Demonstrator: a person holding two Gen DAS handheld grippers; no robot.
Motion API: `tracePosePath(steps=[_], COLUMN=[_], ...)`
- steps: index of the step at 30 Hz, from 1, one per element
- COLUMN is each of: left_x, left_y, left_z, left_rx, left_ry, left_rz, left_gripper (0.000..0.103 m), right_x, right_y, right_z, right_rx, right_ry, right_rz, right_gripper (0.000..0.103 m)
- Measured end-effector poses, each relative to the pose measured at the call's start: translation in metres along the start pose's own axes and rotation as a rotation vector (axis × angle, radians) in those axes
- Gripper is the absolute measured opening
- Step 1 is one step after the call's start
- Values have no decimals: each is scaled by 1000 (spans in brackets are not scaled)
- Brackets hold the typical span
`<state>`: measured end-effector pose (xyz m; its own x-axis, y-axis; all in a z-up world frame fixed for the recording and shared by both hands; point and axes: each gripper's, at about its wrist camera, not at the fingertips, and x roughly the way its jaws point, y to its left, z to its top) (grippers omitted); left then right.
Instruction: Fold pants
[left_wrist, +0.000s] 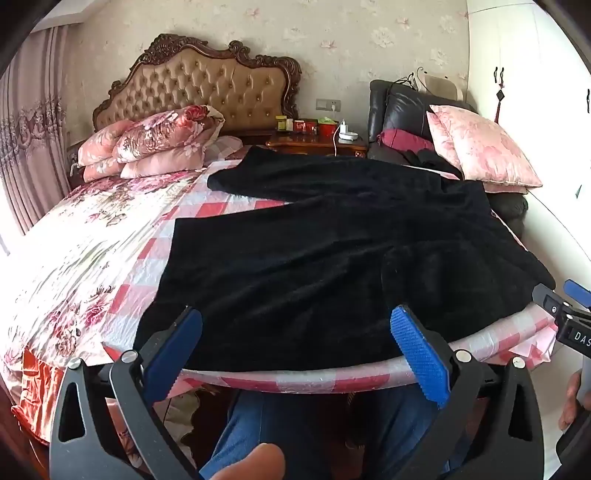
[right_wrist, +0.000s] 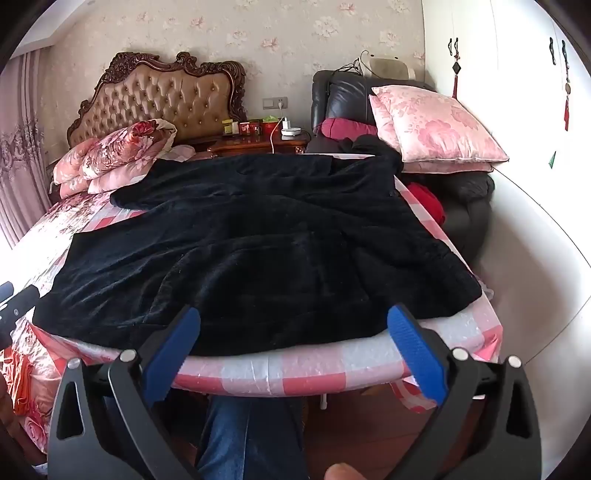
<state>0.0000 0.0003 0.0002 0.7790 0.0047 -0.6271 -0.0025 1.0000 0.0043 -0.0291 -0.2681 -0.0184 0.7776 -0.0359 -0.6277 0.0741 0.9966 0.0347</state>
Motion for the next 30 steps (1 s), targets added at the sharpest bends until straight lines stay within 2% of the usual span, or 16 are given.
tracePosePath(steps=[3, 13, 18, 30], left_x=[-3, 20, 19, 15], left_y=[0, 6, 8, 6], left_z=[0, -4, -4, -3], left_rx=[-4, -16, -20, -19], left_ry=[-6, 93, 88, 89], left_rz=[4, -10, 0, -36], left_gripper=[99, 99, 99, 99], right_x=[1, 7, 7, 6], right_y=[1, 0, 2, 0], right_z=[0, -1, 0, -1], right_rx=[-2, 3, -1, 13], right_ry=[2, 20, 15, 19], right_rz=[-2, 1, 8, 25], right_gripper=[102, 102, 102, 102])
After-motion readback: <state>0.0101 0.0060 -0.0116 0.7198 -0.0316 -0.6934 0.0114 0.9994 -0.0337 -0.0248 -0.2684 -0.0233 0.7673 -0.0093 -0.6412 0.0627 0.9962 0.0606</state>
